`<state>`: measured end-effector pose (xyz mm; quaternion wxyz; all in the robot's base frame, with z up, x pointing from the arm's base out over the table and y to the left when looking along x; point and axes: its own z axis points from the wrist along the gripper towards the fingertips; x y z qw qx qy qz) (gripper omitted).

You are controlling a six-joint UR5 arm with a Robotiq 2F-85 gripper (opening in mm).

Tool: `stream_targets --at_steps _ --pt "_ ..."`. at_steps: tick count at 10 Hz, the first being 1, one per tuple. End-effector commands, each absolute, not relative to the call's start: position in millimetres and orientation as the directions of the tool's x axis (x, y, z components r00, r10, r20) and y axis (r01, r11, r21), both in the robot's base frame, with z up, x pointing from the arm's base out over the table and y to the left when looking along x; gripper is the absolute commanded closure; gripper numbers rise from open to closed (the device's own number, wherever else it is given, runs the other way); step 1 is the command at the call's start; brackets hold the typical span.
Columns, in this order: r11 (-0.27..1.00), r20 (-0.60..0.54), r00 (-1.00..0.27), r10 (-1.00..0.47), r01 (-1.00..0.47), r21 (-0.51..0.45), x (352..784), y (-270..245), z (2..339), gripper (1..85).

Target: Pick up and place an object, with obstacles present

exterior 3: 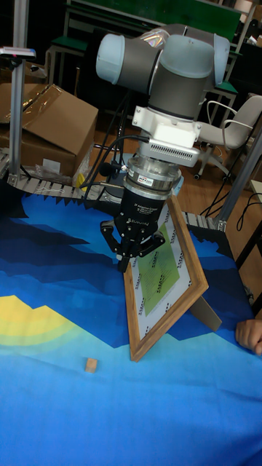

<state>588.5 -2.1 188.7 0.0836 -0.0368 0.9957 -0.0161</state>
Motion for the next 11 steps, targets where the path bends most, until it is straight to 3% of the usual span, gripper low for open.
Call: stream_targets --at_steps 1,11 --pt "0.997 -0.169 -0.983 -0.071 -0.067 -0.026 589.2 0.2 190.0 84.3" --pt "0.997 -0.168 -0.983 -0.076 -0.072 -0.03 589.7 -0.3 189.5 84.3"
